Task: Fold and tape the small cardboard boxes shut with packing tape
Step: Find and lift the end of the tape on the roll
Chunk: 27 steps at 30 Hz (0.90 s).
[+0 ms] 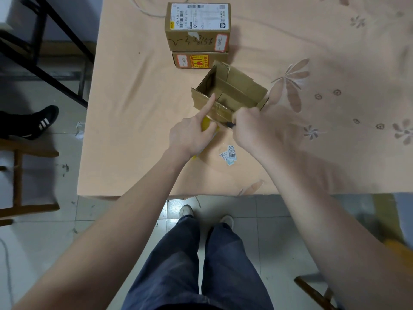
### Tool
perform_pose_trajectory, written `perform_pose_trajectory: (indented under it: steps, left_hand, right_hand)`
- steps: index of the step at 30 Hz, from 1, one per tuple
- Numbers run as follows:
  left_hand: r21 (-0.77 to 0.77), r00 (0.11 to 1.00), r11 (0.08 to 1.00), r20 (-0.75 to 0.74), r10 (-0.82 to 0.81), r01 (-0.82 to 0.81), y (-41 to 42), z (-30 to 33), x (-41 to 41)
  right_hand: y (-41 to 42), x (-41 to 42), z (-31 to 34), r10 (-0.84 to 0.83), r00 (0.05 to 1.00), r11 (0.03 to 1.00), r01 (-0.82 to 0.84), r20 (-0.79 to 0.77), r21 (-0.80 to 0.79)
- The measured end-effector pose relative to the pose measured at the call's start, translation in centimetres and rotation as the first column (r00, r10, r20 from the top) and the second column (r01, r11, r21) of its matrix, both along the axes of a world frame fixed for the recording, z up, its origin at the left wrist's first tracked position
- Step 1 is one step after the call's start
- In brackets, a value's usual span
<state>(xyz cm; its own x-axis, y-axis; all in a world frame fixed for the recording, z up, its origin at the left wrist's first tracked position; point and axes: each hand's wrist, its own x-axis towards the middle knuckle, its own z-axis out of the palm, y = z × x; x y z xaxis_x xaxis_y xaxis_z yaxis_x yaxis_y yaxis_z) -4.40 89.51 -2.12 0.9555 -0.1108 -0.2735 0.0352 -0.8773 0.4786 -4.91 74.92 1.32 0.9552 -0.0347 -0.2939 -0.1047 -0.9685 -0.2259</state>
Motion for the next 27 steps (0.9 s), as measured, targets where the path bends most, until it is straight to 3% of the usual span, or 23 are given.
perform_pose_trajectory:
  steps: [3,7,11,15,19,21,24,27]
  left_hand:
    - [-0.011,1.0,1.0,-0.014,-0.001,0.001,0.2,-0.1,0.2]
    - [-0.071,0.999,0.997,-0.047,-0.005,0.001,0.5,0.1,0.3]
    - [-0.175,0.998,0.984,-0.061,0.0,-0.011,0.4,0.3,0.4]
    - [-0.275,0.998,0.96,-0.058,0.03,-0.045,0.8,0.4,0.1]
    - [-0.347,0.995,0.933,-0.069,0.075,-0.095,1.4,0.4,-0.6]
    - [-0.376,0.989,0.916,-0.103,0.107,-0.138,1.6,0.3,-1.0]
    - [-0.41,0.977,0.888,-0.136,0.167,-0.209,2.0,0.3,-1.5]
    - [-0.458,0.969,0.854,-0.128,0.212,-0.247,2.4,0.6,-1.8]
  right_hand:
    - [-2.8,-1.9,-1.5,-0.021,0.997,1.0,0.022,-0.078,0.007]
    - [-5.6,-5.1,-3.5,-0.094,0.994,0.978,0.102,-0.05,0.181]
    - [-6.6,-6.8,-5.3,-0.149,0.988,0.983,0.145,0.028,0.113]
    - [-6.3,-6.6,-6.6,-0.139,0.985,0.982,0.124,0.098,0.144]
    - [-6.3,-6.0,-6.9,-0.133,0.986,0.988,0.123,0.102,0.098]
    - [-5.6,-5.6,-6.0,-0.178,0.964,0.982,0.161,0.198,0.102]
    - [-3.1,-3.9,-3.1,-0.25,0.868,0.947,0.126,0.43,0.297]
    - [-0.2,-1.2,-1.1,-0.109,0.88,0.972,-0.004,0.463,0.237]
